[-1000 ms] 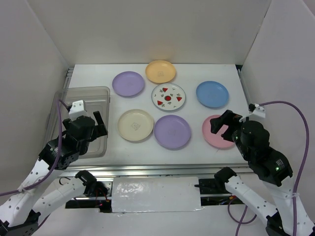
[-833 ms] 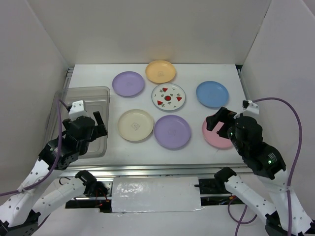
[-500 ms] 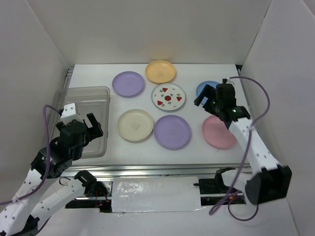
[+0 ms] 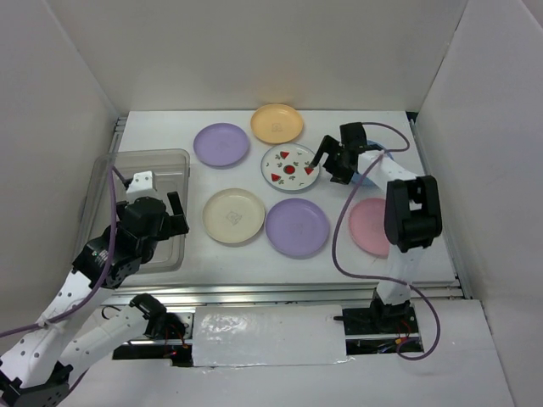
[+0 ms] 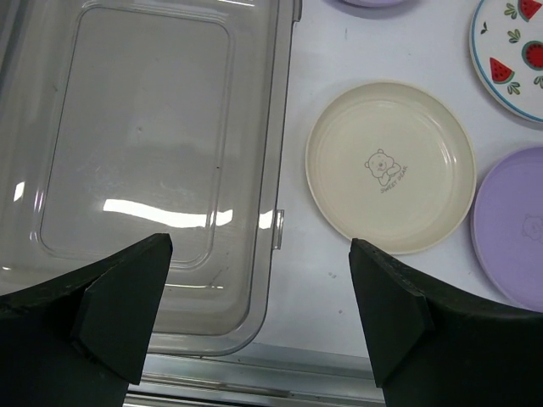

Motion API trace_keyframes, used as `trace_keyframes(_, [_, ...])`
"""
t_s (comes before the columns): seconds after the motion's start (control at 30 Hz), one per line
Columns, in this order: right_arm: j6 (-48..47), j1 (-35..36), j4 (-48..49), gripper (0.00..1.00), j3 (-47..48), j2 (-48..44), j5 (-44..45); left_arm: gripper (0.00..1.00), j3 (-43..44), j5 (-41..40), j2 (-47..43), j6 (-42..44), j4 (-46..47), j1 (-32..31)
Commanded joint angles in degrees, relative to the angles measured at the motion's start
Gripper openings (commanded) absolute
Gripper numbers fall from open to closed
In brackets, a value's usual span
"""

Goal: Place the plates into the plastic bin on the countertop

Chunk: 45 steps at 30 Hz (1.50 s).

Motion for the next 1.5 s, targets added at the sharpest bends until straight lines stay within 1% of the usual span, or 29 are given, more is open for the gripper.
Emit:
trace_keyframes(0.0, [0.06, -0.23, 0.59, 0.98, 6.82, 6.06, -3.96, 0.99, 0.15, 1.86, -0.15, 2.05, 3.25, 0.87])
trace_keyframes(0.07, [0.15, -0.23, -0.20, 0.96, 8.50, 9.40, -3.97, 0.99, 0.23, 2.57, 0.64, 2.48, 3.43, 0.96])
trace_keyframes(0.1, [0.24, -0.32, -0.38, 0.93, 9.38, 10.19, -4.23, 0.99, 0.32, 2.83, 0.99, 2.57, 3.26, 1.05])
trace_keyframes(0.13, [0.41, -0.58, -0.38, 0.92, 9.82, 11.68, -4.32, 0.99, 0.32, 3.01, 1.26, 2.66, 3.43, 1.05])
trace_keyframes(0.17, [0.59, -0.67, -1.08, 0.89, 10.78, 12.39, -4.14, 0.99, 0.41, 3.36, 1.78, 2.84, 3.43, 1.13])
trace_keyframes(0.23, [0.77, -1.02, -2.83, 0.86, 12.36, 14.15, -4.14, 0.99, 0.32, 3.97, 1.79, 3.19, 3.61, 1.13])
trace_keyframes(0.27, [0.85, -1.19, -3.28, 0.81, 12.98, 14.77, -4.23, 0.99, 0.23, 4.15, 1.87, 3.19, 3.69, 1.13])
trace_keyframes(0.33, [0.77, -1.11, -4.77, 0.68, 13.95, 16.08, -4.58, 0.99, 0.23, 4.33, 1.70, 3.36, 3.96, 1.13])
trace_keyframes(0.37, [0.77, -1.11, -5.04, 0.56, 14.04, 16.35, -4.58, 0.99, 0.23, 4.42, 1.70, 3.36, 3.96, 1.22])
trace_keyframes(0.43, [1.12, -1.37, -5.30, 0.44, 13.78, 16.88, -4.49, 0.99, 0.32, 4.50, 1.61, 3.45, 4.05, 1.31])
trace_keyframes(0.5, [1.12, -1.37, -4.78, 0.42, 12.99, 17.14, -4.84, 0.99, 0.23, 4.59, 1.70, 3.54, 4.05, 1.31])
trace_keyframes(0.53, [1.12, -1.37, -4.60, 0.38, 12.47, 17.23, -4.93, 0.99, 0.23, 4.51, 1.53, 3.45, 4.05, 1.31])
trace_keyframes(0.57, [1.03, -1.28, -4.43, 0.37, 12.20, 17.23, -4.93, 0.99, 0.15, 4.59, 1.35, 3.45, 4.05, 1.31])
trace_keyframes(0.67, [1.12, -1.19, -3.99, 0.26, 11.23, 16.88, -5.11, 0.99, 0.14, 4.68, 1.35, 3.45, 4.13, 1.31])
trace_keyframes(0.7, [1.29, -1.20, -3.81, 0.20, 10.88, 16.45, -5.37, 0.99, 0.14, 4.59, 1.35, 3.54, 4.13, 1.31])
trace_keyframes(0.73, [1.47, -1.20, -3.11, 0.03, 9.92, 16.01, -5.55, 0.99, 0.14, 4.59, 1.35, 3.54, 3.96, 1.31])
trace_keyframes(0.77, [1.73, -1.20, -2.76, 0.00, 9.30, 14.96, -5.63, 0.99, 0.14, 4.68, 1.26, 3.45, 4.04, 1.31])
trace_keyframes(0.87, [3.14, -1.20, -0.56, 0.00, 6.58, 12.32, -5.38, 0.99, 0.14, 4.51, 1.61, 3.28, 3.96, 1.31])
trace_keyframes(1.0, [6.21, -1.63, 1.72, 0.00, 3.33, 4.77, -4.14, 0.99, 0.32, 4.85, 2.05, 3.63, 4.13, 1.31])
trace_keyframes(1.13, [7.45, -2.07, 3.30, 0.00, 2.18, -1.74, -3.96, 0.94, 1.02, 5.38, 3.02, 3.63, 4.22, 1.66])
trace_keyframes(1.27, [6.83, -2.34, 2.87, 0.00, 3.75, -6.75, -7.30, 0.96, 1.11, 6.87, 3.72, 3.80, 4.66, 2.01])
trace_keyframes(1.33, [5.78, -1.90, 1.64, 0.00, 5.07, -8.07, -8.62, 0.99, 1.29, 8.63, 4.07, 3.80, 5.27, 2.71])
trace_keyframes(1.43, [4.20, -0.33, -0.12, 0.00, 5.78, -11.93, -9.24, 0.99, 1.99, 15.99, 5.21, 3.28, 7.73, 5.08])
trace_keyframes(1.47, [3.76, 0.12, -0.29, 0.00, 5.43, -12.90, -9.33, 0.99, 2.25, 20.37, 6.00, 3.10, 8.43, 5.61])
